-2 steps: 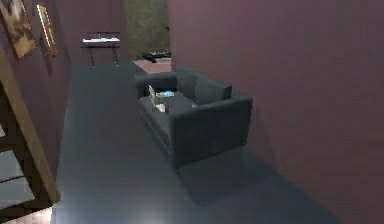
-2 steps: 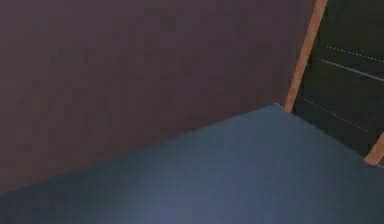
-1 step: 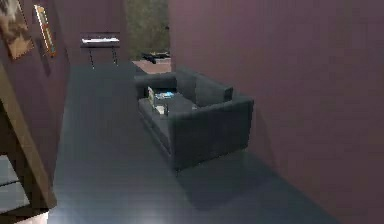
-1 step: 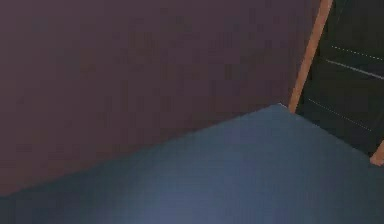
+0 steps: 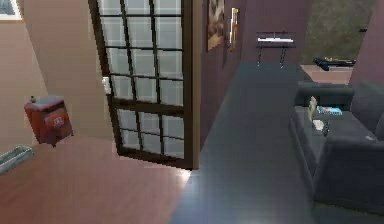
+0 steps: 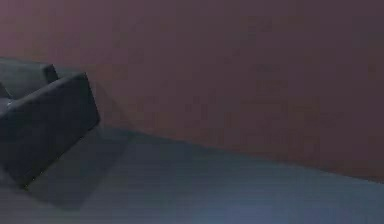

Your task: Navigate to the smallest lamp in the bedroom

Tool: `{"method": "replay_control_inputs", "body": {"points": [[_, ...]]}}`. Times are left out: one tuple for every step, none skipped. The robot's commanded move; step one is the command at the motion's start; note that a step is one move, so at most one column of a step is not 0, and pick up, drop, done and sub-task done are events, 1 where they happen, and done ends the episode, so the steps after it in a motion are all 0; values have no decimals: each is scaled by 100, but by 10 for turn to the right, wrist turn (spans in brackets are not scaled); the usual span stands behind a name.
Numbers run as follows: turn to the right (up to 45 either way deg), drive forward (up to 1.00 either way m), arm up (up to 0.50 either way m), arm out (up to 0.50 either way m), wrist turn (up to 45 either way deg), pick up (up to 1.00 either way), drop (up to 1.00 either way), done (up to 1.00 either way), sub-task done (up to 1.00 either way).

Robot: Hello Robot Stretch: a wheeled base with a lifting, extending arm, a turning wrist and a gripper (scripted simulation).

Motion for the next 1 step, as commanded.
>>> {"method": "replay_control_inputs", "body": {"points": [[-240, 0, 0, 0, 0, 0, 0, 0, 0]]}}
